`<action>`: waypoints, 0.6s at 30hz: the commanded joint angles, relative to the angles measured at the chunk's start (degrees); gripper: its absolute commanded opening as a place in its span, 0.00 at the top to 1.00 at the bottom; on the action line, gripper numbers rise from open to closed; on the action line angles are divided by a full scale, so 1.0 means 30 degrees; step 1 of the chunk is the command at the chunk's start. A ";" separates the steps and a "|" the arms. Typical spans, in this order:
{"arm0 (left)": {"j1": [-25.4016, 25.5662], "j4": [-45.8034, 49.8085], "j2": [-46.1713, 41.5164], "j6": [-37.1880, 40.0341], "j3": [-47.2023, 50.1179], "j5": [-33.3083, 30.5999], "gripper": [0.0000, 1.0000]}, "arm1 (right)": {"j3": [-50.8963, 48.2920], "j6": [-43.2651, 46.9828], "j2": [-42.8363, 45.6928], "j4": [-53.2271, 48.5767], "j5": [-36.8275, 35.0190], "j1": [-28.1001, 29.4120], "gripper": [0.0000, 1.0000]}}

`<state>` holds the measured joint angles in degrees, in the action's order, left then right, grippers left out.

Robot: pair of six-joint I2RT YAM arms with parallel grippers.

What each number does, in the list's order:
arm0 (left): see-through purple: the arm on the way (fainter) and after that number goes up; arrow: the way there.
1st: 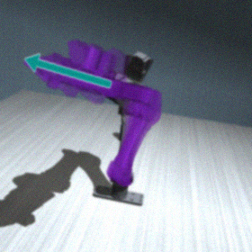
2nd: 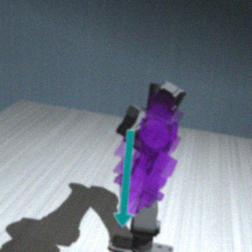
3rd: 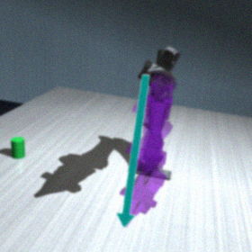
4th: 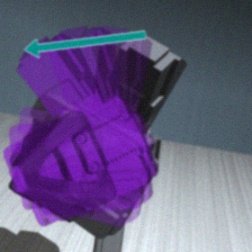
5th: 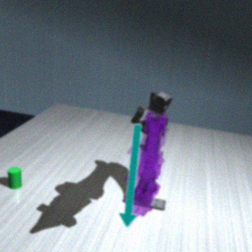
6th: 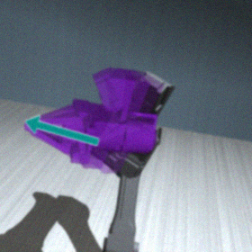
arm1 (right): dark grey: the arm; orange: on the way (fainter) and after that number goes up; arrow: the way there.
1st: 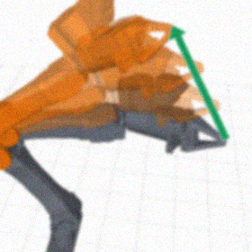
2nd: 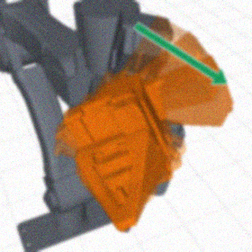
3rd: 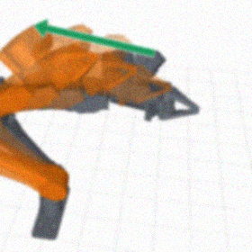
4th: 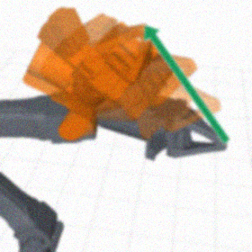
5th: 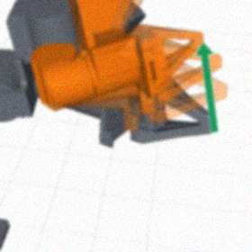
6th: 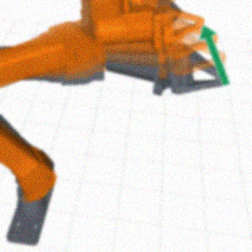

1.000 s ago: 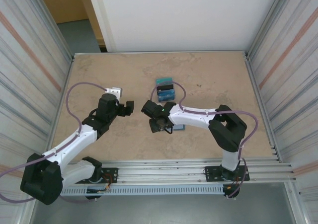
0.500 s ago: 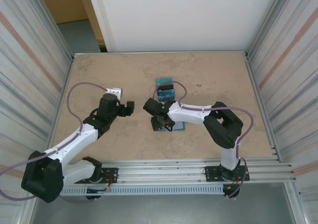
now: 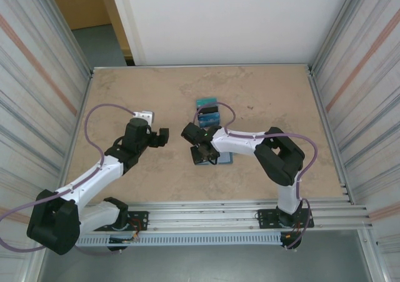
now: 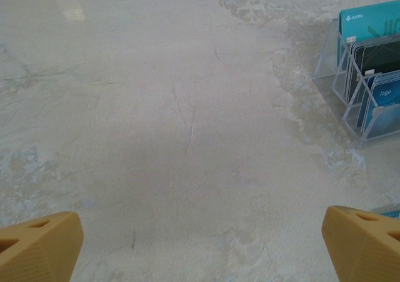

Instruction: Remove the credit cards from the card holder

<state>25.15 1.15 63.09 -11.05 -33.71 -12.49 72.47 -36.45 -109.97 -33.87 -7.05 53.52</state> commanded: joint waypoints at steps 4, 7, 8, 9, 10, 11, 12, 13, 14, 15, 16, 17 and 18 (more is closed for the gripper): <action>0.0046 0.0389 -0.0138 -0.0353 -0.0363 0.0149 0.01 | -0.0972 0.0254 -0.0055 0.0271 0.0665 -0.0451 0.65; 0.0052 0.0496 -0.0309 -0.0240 -0.0480 0.0257 0.01 | -0.1010 0.0274 0.0319 0.0303 0.0636 -0.0451 0.68; 0.0083 0.0494 -0.0376 -0.0159 -0.0466 0.0254 0.01 | -0.1012 0.0257 0.0471 0.0275 0.0522 -0.0470 0.68; 0.0128 0.0495 -0.0480 -0.0119 -0.0484 0.0231 0.01 | -0.1015 0.0254 0.0631 0.0231 0.0393 -0.0455 0.69; 0.0144 0.0496 -0.0593 -0.0068 -0.0488 0.0135 0.01 | -0.1018 0.0226 0.0805 0.0190 0.0240 -0.0481 0.69; 0.0244 0.0496 -0.0693 -0.0050 -0.0510 -0.0025 0.01 | -0.0993 0.0175 0.0963 0.0051 -0.0007 -0.0466 0.69; 0.0284 0.0504 -0.0799 -0.0018 -0.0539 -0.0142 0.01 | -0.0982 0.0112 0.1124 -0.0101 -0.0256 -0.0496 0.69; 0.0346 0.0520 -0.0896 0.0019 -0.0545 -0.0226 0.01 | -0.0987 0.0080 0.1256 -0.0217 -0.0460 -0.0495 0.69; 0.0371 0.0517 -0.0954 0.0026 -0.0566 -0.0316 0.01 | -0.1010 0.0027 0.1370 -0.0328 -0.0656 -0.0524 0.68; 0.0432 0.0518 -0.1020 0.0076 -0.0623 -0.0394 0.01 | -0.1011 -0.0023 0.1482 -0.0420 -0.0788 -0.0545 0.68; 0.0465 0.0550 -0.1074 0.0108 -0.0635 -0.0442 0.01 | -0.1061 -0.0038 0.1554 -0.0472 -0.0864 -0.0582 0.67; 0.0494 0.0581 -0.1131 0.0152 -0.0697 -0.0517 0.01 | -0.1124 -0.0093 0.1668 -0.0516 -0.0971 -0.0627 0.66; 0.0507 0.0628 -0.1152 0.0182 -0.0755 -0.0552 0.01 | -0.1190 -0.0166 0.1716 -0.0561 -0.1037 -0.0674 0.65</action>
<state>26.33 1.98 61.14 -10.96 -33.78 -12.34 69.97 -36.01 -107.28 -33.08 -7.73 52.27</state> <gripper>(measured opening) 0.986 0.341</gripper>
